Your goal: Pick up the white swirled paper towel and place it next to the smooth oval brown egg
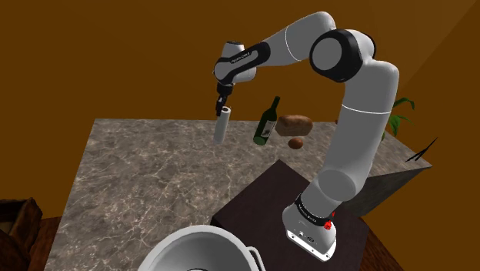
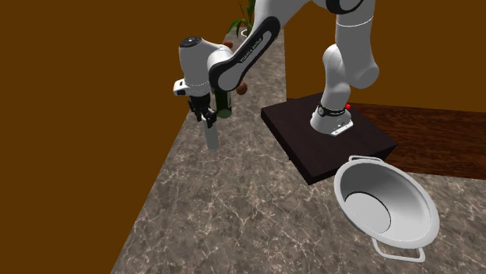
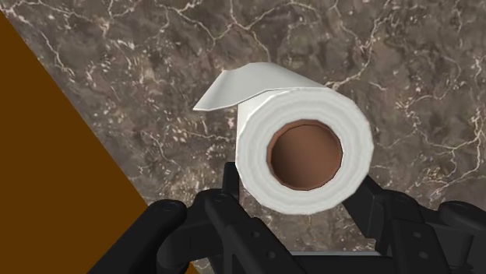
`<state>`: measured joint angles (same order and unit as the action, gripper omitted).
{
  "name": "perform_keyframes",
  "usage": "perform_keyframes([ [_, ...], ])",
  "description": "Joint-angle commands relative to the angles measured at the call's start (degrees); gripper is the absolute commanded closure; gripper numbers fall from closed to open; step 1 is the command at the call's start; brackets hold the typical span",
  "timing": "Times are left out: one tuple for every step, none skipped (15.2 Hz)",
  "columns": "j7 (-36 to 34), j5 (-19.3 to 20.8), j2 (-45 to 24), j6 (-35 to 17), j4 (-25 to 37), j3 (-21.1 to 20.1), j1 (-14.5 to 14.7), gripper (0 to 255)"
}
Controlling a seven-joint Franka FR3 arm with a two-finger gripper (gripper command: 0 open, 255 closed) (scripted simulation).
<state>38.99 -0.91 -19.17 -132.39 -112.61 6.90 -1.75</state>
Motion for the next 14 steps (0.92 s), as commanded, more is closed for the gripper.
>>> perform_keyframes([
  [-0.1, 0.1, 0.9, 1.3, 0.4, 0.1, 0.1, 255],
  [-0.1, 0.2, 1.3, 2.0, 0.6, 0.1, 0.1, 255],
  [-0.1, 0.3, 1.8, 2.6, 0.9, 0.1, 0.1, 255],
  [-0.2, 0.3, 2.2, 3.3, 1.1, 0.1, 0.1, 255],
  [-0.2, 0.4, 2.6, 3.9, 1.3, 0.1, 0.2, 255],
  [-0.2, 0.4, 3.0, 4.6, 1.6, 0.2, 0.2, 255],
  [-0.2, 0.5, 3.4, 5.3, 1.9, 0.2, 0.2, 255],
  [-0.3, 0.5, 3.8, 5.9, 2.2, 0.2, 0.2, 255],
  [-0.3, 0.6, 4.1, 6.6, 2.5, 0.2, 0.2, 255],
  [-0.3, 0.6, 4.5, 7.3, 2.8, 0.2, 0.2, 255],
  [-0.3, 0.7, 4.8, 8.0, 3.1, 0.3, 0.3, 255],
  [-0.3, 0.7, 5.2, 8.7, 3.5, 0.3, 0.3, 255],
  [-0.4, 0.8, 5.5, 9.3, 3.8, 0.3, 0.3, 255],
  [-0.4, 0.8, 5.8, 10.0, 4.2, 0.3, 0.3, 255],
])
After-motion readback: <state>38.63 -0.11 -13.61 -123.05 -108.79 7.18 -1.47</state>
